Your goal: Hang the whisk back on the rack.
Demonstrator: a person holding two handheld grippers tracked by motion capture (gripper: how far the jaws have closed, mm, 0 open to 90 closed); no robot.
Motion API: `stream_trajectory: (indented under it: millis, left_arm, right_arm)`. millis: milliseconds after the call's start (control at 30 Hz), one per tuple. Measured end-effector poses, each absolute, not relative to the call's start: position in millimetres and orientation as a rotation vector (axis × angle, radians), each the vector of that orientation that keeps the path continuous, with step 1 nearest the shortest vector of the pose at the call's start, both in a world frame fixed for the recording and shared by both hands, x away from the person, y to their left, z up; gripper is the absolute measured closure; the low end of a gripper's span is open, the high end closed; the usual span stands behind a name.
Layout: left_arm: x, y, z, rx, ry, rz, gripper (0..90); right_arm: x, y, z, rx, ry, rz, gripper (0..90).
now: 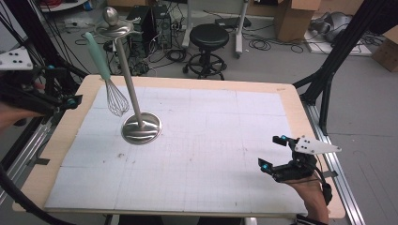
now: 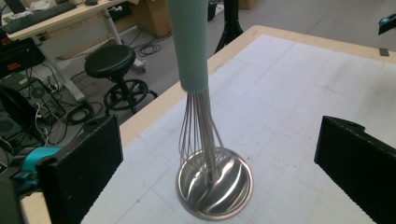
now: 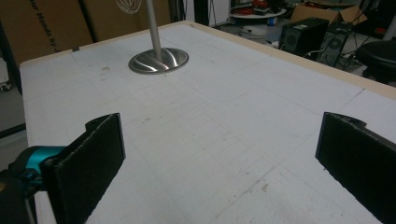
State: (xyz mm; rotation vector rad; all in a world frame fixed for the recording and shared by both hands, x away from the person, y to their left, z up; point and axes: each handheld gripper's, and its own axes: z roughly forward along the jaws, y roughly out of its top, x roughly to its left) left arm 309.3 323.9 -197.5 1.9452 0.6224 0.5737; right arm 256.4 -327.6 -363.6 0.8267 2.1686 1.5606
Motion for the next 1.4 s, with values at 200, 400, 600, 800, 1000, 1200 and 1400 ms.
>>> stream_trajectory:
  millis: [200,400,600,800,1000,1200,1400]
  left_arm:
    - [290,330,-216,1.931,0.613,0.586,1.7]
    - [279,330,-238,1.907,0.607,0.586,1.7]
    - [267,326,-265,1.865,0.58,0.54,1.7]
    - [262,317,-290,1.823,0.558,0.501,1.7]
    - [257,304,-306,1.838,0.521,0.494,1.7]
    - [250,286,-326,1.831,0.484,0.445,1.7]
    - [253,277,-345,1.836,0.471,0.392,1.7]
  right_arm:
    - [254,-329,-362,0.825,2.156,1.566,0.4]
    - [253,-330,-362,0.827,2.154,1.568,0.4]
    - [253,-331,-361,0.826,2.148,1.571,0.4]
    - [252,-329,-360,0.819,2.153,1.573,0.4]
    - [253,-328,-362,0.814,2.159,1.568,0.4]
    - [253,-327,-363,0.817,2.159,1.57,0.4]
    - [252,-324,-361,0.804,2.155,1.579,0.4]
